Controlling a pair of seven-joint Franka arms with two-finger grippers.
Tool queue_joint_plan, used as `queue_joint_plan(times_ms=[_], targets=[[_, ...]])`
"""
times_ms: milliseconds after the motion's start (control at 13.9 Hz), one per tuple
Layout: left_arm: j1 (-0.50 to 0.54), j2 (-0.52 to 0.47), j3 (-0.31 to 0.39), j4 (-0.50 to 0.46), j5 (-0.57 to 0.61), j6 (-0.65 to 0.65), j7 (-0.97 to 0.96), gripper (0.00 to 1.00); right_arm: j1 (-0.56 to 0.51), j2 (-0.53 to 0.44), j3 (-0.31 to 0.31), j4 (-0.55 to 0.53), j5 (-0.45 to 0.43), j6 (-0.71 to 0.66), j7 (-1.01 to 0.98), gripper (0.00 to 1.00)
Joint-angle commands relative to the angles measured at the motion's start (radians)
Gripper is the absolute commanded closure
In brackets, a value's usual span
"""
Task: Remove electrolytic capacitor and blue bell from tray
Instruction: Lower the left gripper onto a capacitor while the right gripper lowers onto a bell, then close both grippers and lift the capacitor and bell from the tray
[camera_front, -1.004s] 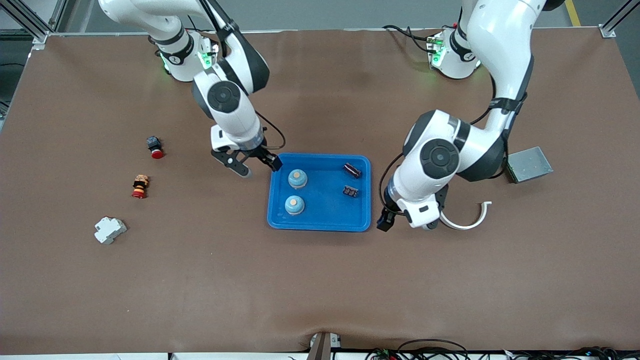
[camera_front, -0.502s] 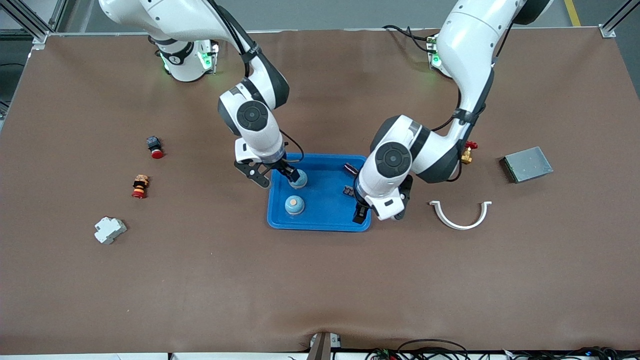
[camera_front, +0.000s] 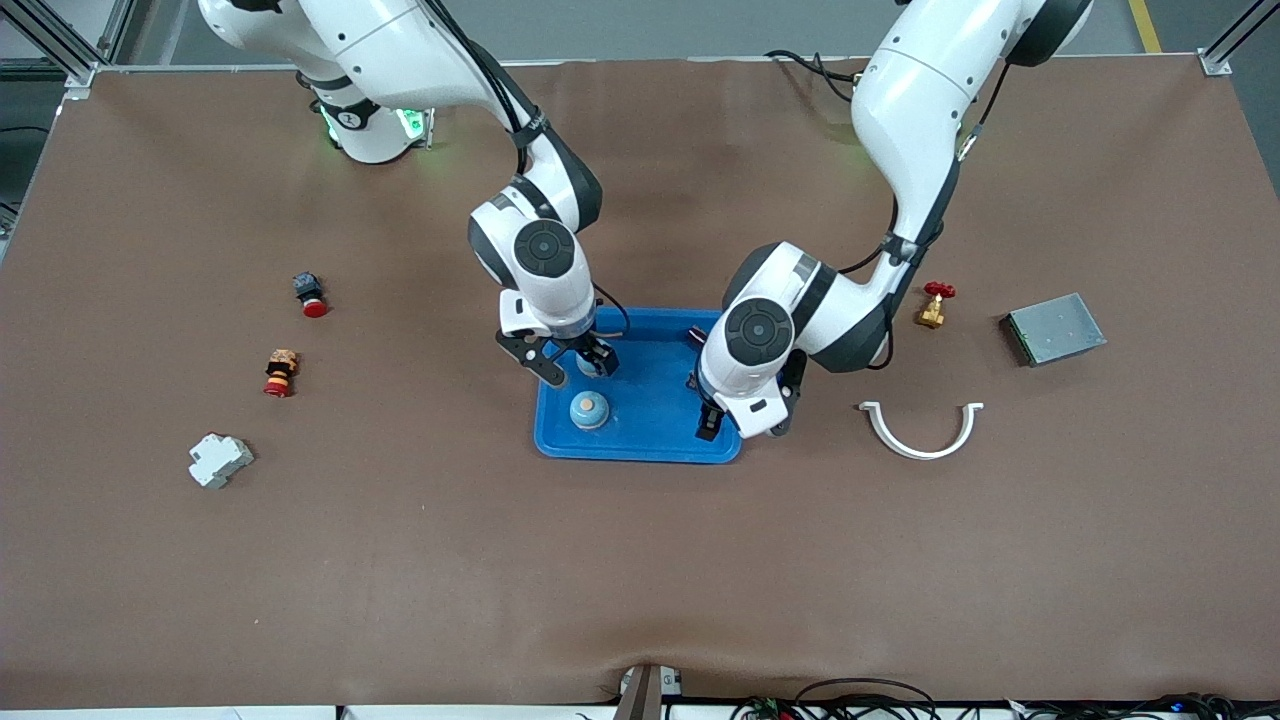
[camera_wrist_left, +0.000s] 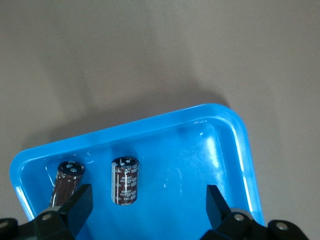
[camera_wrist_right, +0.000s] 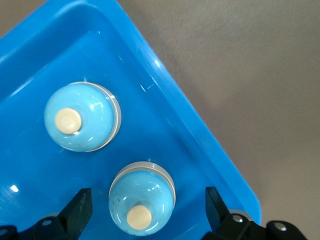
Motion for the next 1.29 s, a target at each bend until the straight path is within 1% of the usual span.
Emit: queue_joint_plan(times_ms=[0,359,574,789,861,933,1004,1148,1220], targets=[[-0.028,0.019,0.012,0.019,0.018,-0.001,-0.032,0.00,0.018,0.042,-0.014,0.048,-0.027,-0.004,0.039,0.00],[-0.053,0.054,0.014,0.019,0.036,0.001,-0.043,0.00,0.026,0.053,-0.014,0.052,-0.027,0.004,0.039,0.00],[-0.054,0.068,0.014,0.019,0.050,0.002,-0.051,0.00,0.024,0.064,-0.014,0.052,-0.026,0.037,0.041,0.00],[-0.054,0.080,0.014,0.017,0.052,0.007,-0.051,0.00,0.026,0.068,-0.014,0.052,-0.024,0.040,0.041,0.00],[-0.054,0.086,0.014,0.017,0.058,0.007,-0.051,0.00,0.026,0.068,-0.013,0.052,-0.026,0.042,0.039,0.10],[-0.054,0.091,0.014,0.019,0.064,0.014,-0.054,0.00,0.026,0.068,-0.012,0.052,-0.024,0.047,0.039,0.26],[-0.056,0.093,0.014,0.019,0.064,0.024,-0.057,0.00,0.026,0.068,-0.012,0.052,-0.023,0.050,0.039,0.45],[-0.056,0.097,0.014,0.019,0.065,0.030,-0.059,0.00,0.027,0.068,-0.009,0.052,-0.011,0.051,0.039,0.77],[-0.060,0.097,0.014,0.019,0.065,0.030,-0.059,0.00,0.033,0.068,-0.009,0.052,-0.009,0.051,0.039,0.99]])
